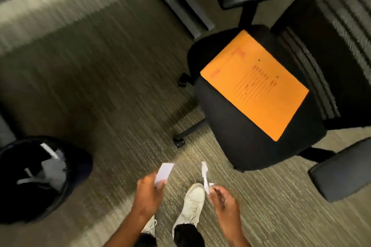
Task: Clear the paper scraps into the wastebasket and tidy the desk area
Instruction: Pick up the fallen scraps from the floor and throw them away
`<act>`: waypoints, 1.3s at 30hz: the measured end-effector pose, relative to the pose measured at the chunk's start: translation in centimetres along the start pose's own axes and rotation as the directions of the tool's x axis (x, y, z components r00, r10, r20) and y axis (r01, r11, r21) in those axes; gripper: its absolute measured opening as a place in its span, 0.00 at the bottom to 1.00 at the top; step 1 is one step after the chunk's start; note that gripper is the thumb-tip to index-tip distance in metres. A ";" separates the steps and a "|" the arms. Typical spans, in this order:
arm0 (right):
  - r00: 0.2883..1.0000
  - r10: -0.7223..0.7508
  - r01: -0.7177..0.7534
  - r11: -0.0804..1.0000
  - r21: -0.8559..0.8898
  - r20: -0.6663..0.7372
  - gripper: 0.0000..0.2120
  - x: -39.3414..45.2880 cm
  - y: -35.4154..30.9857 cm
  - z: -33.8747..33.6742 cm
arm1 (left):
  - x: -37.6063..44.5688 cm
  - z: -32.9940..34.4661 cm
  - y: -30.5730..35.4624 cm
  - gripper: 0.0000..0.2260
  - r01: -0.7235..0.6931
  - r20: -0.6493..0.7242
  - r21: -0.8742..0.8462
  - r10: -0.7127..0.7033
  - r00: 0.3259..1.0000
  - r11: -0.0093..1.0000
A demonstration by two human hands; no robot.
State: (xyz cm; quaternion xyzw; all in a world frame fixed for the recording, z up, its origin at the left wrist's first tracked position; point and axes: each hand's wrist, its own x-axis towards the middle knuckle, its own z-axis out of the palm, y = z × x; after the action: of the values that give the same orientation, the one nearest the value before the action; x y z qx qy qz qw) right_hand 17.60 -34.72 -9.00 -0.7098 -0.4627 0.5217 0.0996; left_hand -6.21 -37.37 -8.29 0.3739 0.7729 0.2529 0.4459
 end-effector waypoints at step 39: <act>0.636 -0.247 0.675 0.638 -0.371 0.731 0.12 -9.1 -22.8 50.9 | -3.8 -33.8 -27.4 0.09 0.410 -0.485 -0.245 -0.477 0.733 0.879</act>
State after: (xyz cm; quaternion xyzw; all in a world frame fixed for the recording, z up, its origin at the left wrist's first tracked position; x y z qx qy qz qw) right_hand -37.64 -46.39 -11.03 -0.3340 -0.7871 0.4945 -0.1565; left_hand -44.33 -58.55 -10.19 0.0656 0.9152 0.2790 0.2833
